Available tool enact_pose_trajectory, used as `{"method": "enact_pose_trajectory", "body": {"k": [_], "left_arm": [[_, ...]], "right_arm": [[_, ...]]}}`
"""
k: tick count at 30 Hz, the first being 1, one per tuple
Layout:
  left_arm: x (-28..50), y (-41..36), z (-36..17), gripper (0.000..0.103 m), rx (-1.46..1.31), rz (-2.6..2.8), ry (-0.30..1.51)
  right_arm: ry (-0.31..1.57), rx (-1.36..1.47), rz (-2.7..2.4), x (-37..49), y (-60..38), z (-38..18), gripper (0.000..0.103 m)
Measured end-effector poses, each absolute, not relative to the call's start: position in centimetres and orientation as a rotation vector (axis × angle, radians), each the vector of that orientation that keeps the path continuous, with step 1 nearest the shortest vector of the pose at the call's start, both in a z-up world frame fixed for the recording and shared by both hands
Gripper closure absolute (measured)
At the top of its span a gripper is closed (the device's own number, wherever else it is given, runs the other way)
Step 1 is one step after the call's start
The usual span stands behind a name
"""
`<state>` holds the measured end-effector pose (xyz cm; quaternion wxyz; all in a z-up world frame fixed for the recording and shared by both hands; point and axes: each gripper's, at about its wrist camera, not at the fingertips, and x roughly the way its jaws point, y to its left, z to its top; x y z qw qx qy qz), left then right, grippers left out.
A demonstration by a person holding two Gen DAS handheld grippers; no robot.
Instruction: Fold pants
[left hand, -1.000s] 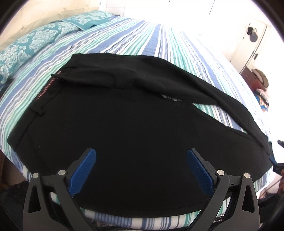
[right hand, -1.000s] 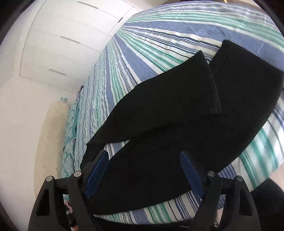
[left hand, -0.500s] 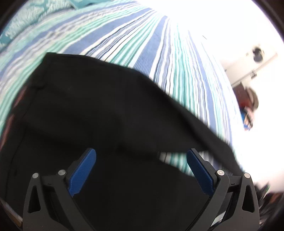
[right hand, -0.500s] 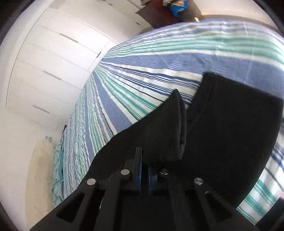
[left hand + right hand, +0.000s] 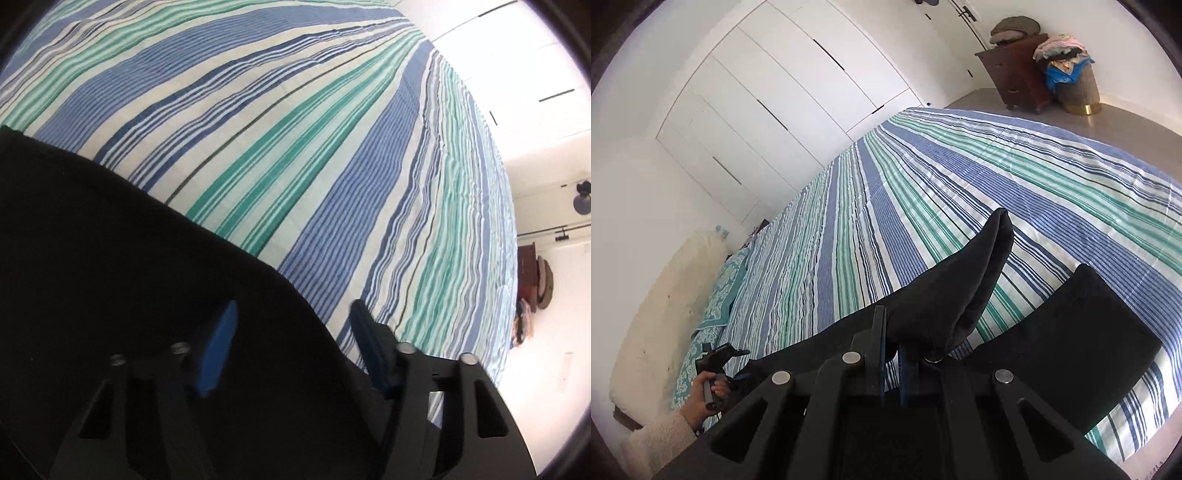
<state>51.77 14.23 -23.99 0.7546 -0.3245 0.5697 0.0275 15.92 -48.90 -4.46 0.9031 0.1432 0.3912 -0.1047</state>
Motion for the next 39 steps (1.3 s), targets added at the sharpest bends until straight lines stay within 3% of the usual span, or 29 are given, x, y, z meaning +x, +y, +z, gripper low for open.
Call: {"method": "enact_pose_trajectory", "body": {"k": [2, 5, 10, 14, 20, 23, 26, 34, 39], "left_arm": [[51.5, 14.7, -24.4, 0.096, -0.742, 0.039, 1.255], [49.7, 15.2, -23.5, 0.1, -0.78, 0.02, 1.202], [42.7, 16.0, -17.8, 0.1, -0.77, -0.054, 1.025], [30.7, 16.4, -13.1, 0.1, -0.733, -0.088, 0.899], [15.6, 15.0, -17.6, 0.1, -0.695, -0.03, 1.013], [13.2, 14.1, -20.0, 0.1, -0.706, -0.016, 1.052], [13.4, 13.5, -19.1, 0.1, -0.663, -0.027, 1.041], [12.8, 14.6, -16.0, 0.1, -0.698, -0.053, 0.984], [12.1, 16.1, -19.1, 0.1, -0.693, -0.029, 1.058]], "right_arm": [[0.814, 0.283, -0.204, 15.7, -48.4, -4.2, 0.098], [0.817, 0.28, -0.197, 15.7, -48.3, -4.4, 0.098], [0.792, 0.324, -0.207, 15.2, -49.7, -3.9, 0.098], [0.757, 0.312, -0.213, 14.4, -50.6, -1.8, 0.098], [0.883, 0.364, -0.321, 11.9, -56.2, -3.0, 0.098], [1.005, 0.402, -0.406, 10.3, -58.8, -6.0, 0.098], [1.049, 0.437, -0.462, 9.1, -60.6, -7.7, 0.098], [1.004, 0.304, -0.436, 9.4, -59.2, -5.9, 0.098], [1.123, 0.334, -0.488, 9.6, -62.0, -7.9, 0.097]]}}
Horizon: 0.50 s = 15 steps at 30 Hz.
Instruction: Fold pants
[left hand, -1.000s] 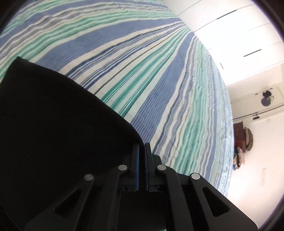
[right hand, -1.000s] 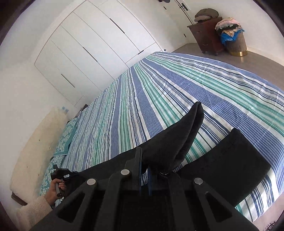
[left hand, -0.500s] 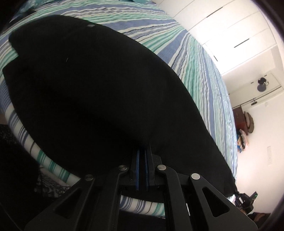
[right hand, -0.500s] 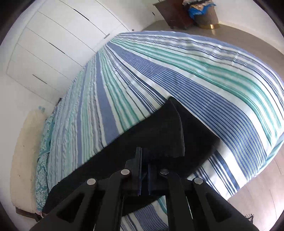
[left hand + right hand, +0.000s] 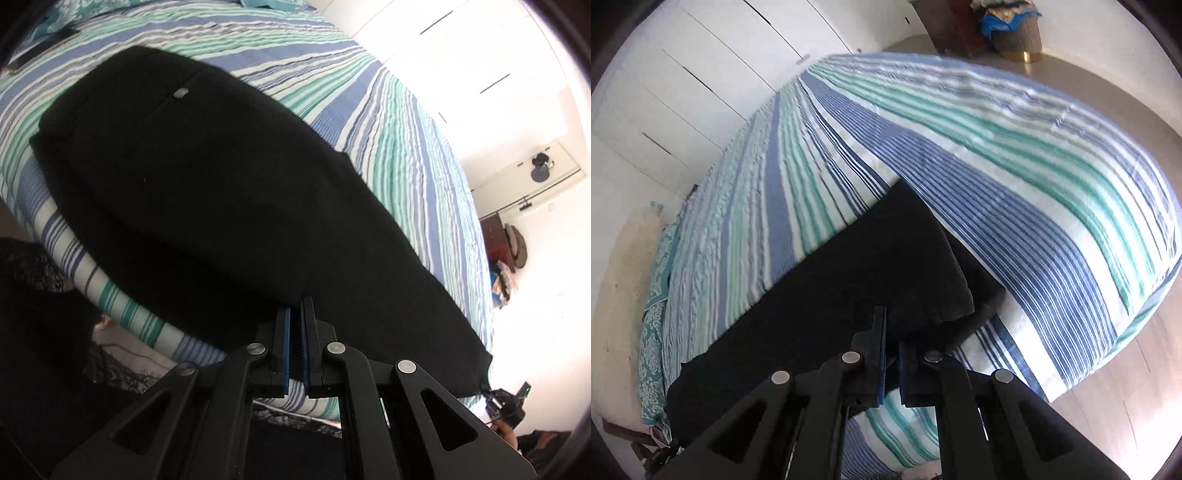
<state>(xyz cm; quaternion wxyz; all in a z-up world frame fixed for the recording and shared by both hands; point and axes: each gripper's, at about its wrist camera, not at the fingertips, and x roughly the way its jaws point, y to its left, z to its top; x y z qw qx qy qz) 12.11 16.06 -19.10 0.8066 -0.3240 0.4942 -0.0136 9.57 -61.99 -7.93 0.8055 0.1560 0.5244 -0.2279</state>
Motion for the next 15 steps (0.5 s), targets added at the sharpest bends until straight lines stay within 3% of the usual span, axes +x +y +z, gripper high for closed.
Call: {"method": "enact_pose_trajectory", "body": {"k": [5, 7, 8, 9, 10, 11, 15], "left_arm": [[12.7, 14.6, -19.8, 0.097, -0.645, -0.057, 1.094], [13.1, 14.6, -20.1, 0.085, -0.652, -0.037, 1.113], [13.1, 15.0, -20.2, 0.064, -0.672, -0.024, 1.116], [12.9, 15.5, -20.2, 0.042, -0.696, -0.007, 1.109], [12.8, 16.0, -20.2, 0.034, -0.719, 0.008, 1.094], [12.8, 16.6, -20.2, 0.029, -0.742, 0.021, 1.077], [14.0, 18.3, -21.7, 0.029, -0.839, 0.034, 1.079]], "right_arm": [[1.098, 0.387, -0.493, 8.7, -63.1, -8.7, 0.092], [1.088, 0.383, -0.486, 8.7, -62.9, -8.6, 0.082], [1.086, 0.392, -0.482, 8.6, -63.0, -8.6, 0.078], [1.081, 0.4, -0.479, 8.5, -63.0, -8.5, 0.068], [1.071, 0.403, -0.473, 8.5, -63.0, -8.3, 0.059], [1.057, 0.402, -0.466, 8.4, -62.9, -8.0, 0.057], [1.06, 0.414, -0.451, 8.6, -62.9, -7.8, 0.055]]}}
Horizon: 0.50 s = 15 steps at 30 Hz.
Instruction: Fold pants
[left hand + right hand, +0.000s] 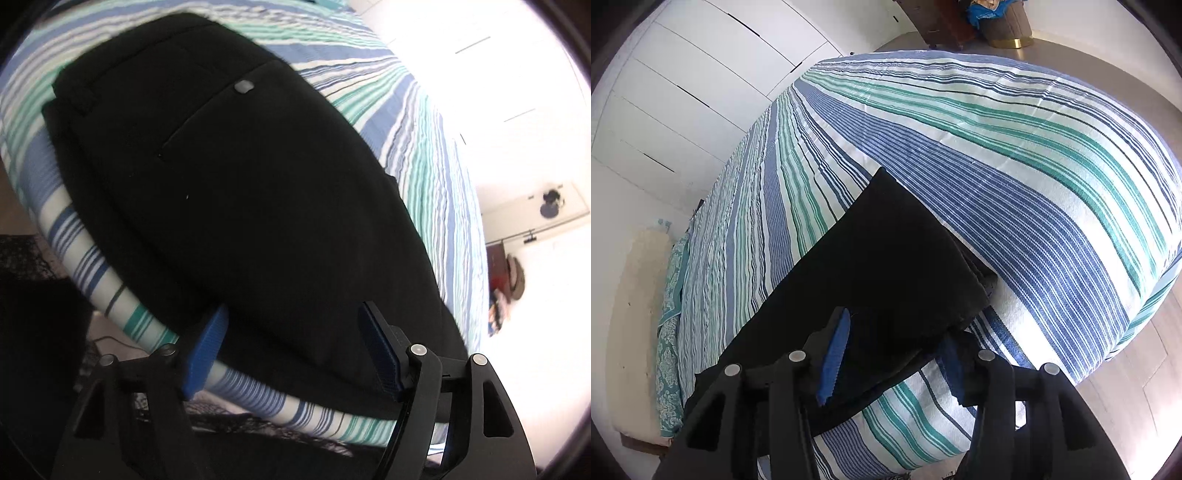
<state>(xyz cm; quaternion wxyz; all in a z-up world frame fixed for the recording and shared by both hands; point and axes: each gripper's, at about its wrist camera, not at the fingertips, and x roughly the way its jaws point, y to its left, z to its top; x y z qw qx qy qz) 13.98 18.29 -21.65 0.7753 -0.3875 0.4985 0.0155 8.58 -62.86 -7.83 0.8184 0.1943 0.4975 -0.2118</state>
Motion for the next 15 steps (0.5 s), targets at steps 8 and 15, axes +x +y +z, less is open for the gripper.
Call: {"method": "enact_pose_trajectory", "body": {"k": [8, 15], "left_arm": [[11.8, 18.9, -20.5, 0.095, -0.877, 0.051, 1.024], [11.0, 17.1, -21.0, 0.092, -0.741, 0.106, 1.111]], "right_arm": [[1.053, 0.375, -0.468, 8.5, -62.2, -7.7, 0.096], [1.069, 0.418, -0.515, 7.7, -63.5, -7.5, 0.096]]}}
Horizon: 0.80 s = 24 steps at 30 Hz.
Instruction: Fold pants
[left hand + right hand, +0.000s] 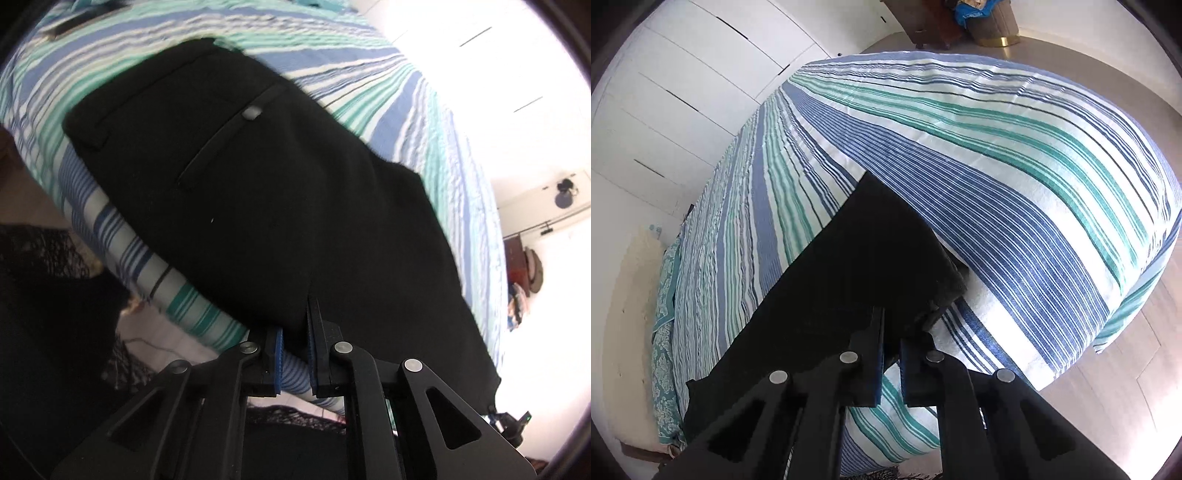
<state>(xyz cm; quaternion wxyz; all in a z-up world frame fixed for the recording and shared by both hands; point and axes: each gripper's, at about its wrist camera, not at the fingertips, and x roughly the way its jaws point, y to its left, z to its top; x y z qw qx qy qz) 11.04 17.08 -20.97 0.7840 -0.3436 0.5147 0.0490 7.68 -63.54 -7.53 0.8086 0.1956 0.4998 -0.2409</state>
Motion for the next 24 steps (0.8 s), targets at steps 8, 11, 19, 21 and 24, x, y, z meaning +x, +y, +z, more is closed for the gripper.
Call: {"method": "enact_pose_trajectory", "body": {"k": [8, 11, 19, 21, 24], "left_arm": [[9.2, 16.1, -18.9, 0.041, -0.623, 0.149, 1.178], [8.0, 14.9, -16.4, 0.04, -0.54, 0.141, 1.139], [15.9, 9.9, -14.2, 0.031, -0.267, -0.01, 0.972], [18.4, 9.4, -15.7, 0.035, -0.181, 0.011, 0.972], [21.0, 10.2, -18.0, 0.045, -0.105, 0.093, 1.034]], "right_arm": [[1.072, 0.475, -0.524, 6.9, -64.7, -6.3, 0.035], [0.992, 0.385, -0.586, 5.3, -65.1, -2.4, 0.023], [1.109, 0.217, -0.468, 8.2, -64.7, -3.0, 0.024], [1.152, 0.165, -0.427, 10.1, -64.7, -4.4, 0.029], [1.189, 0.005, -0.382, 12.9, -63.8, -5.8, 0.036]]}}
